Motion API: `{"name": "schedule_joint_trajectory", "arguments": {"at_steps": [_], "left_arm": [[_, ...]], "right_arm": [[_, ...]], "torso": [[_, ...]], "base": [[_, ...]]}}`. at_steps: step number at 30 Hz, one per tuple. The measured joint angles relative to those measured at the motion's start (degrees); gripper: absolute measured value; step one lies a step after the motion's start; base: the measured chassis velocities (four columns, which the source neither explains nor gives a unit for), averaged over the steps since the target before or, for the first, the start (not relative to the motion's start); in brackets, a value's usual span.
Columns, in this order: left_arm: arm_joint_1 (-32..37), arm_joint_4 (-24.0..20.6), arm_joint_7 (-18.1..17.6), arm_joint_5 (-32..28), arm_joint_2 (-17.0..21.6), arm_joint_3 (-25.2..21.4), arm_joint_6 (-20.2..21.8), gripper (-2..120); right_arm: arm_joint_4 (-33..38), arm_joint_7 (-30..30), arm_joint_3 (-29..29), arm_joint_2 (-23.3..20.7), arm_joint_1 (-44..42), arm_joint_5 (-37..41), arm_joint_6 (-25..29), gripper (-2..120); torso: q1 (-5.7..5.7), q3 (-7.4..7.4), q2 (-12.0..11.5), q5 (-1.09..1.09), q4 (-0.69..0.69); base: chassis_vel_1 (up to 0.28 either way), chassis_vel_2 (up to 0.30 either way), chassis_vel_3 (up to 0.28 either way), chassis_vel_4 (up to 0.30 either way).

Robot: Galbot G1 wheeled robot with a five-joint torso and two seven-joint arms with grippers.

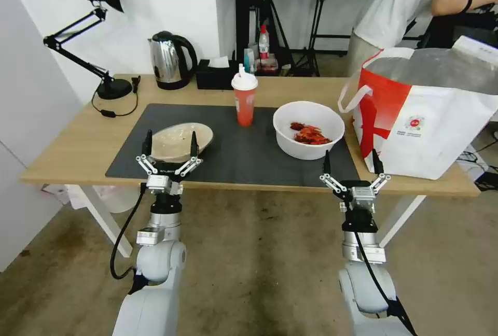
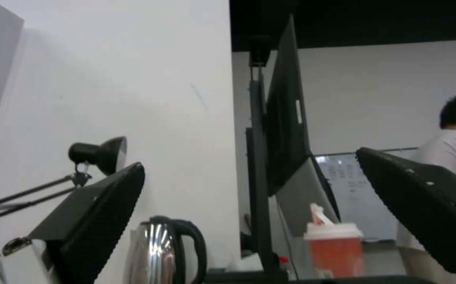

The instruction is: Pick up the trash from the table and place it into the takeout bag.

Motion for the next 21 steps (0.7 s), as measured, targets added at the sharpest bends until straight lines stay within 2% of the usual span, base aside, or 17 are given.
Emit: {"name": "schedule_joint_trajectory", "arguments": {"at_steps": [11, 21], "left_arm": [[6.38, -3.2, 1.87, -2.31, 1.94, -1.16, -1.32, 100], [5.79, -3.19, 1.93, -2.95, 1.82, -1.48, -1.33, 100]], "right_arm": [[0.92, -0.47, 1.06, -1.02, -1.67, 0.62, 1.47, 100], [0.74, -0.76, 1.1, -1.33, -0.9, 0.59, 1.32, 100]], "torso": [[0.0, 0.0, 0.0, 0.0, 0.0], [0.0, 0.0, 0.0, 0.0, 0.0]], "base": [[0.0, 0.0, 0.0, 0.0], [0.0, 0.0, 0.0, 0.0]]}}
